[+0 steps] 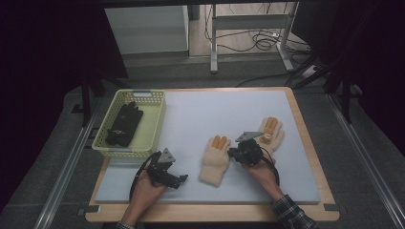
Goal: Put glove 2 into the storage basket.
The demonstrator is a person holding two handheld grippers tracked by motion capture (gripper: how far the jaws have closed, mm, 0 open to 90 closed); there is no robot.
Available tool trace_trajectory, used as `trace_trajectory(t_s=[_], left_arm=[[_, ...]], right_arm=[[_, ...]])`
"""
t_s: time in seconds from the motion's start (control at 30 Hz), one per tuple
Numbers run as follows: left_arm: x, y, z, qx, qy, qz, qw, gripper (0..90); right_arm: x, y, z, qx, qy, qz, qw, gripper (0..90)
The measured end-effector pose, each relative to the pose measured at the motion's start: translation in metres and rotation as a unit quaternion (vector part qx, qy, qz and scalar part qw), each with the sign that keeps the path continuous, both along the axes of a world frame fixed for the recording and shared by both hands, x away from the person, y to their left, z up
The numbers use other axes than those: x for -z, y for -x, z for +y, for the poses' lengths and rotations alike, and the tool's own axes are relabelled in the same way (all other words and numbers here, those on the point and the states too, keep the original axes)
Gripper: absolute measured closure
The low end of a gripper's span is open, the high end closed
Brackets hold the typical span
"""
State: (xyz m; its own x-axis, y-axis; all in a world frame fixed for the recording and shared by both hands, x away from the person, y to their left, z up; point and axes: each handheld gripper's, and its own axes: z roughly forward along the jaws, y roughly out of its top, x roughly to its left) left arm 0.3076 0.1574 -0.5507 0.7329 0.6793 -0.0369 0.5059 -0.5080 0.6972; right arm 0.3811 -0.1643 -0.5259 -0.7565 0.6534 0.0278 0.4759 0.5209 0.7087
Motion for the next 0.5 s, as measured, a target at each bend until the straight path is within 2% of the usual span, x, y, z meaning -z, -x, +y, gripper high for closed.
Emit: trace_trajectory(t_s=[0.27, 0.37, 0.5], left_arm=[[0.000, 0.000, 0.000, 0.000, 0.000, 0.000, 1.0000, 1.3], [0.000, 0.000, 0.000, 0.000, 0.000, 0.000, 1.0000, 1.3], [0.000, 0.000, 0.000, 0.000, 0.000, 0.000, 1.0000, 1.3]], right_arm=[[0.002, -0.014, 0.018, -0.002, -0.009, -0.003, 1.0000, 75.2], [0.000, -0.013, 0.016, -0.003, -0.009, -0.003, 1.0000, 71.7], [-0.008, -0.013, 0.004, 0.002, -0.013, -0.006, 0.9999, 68.6]])
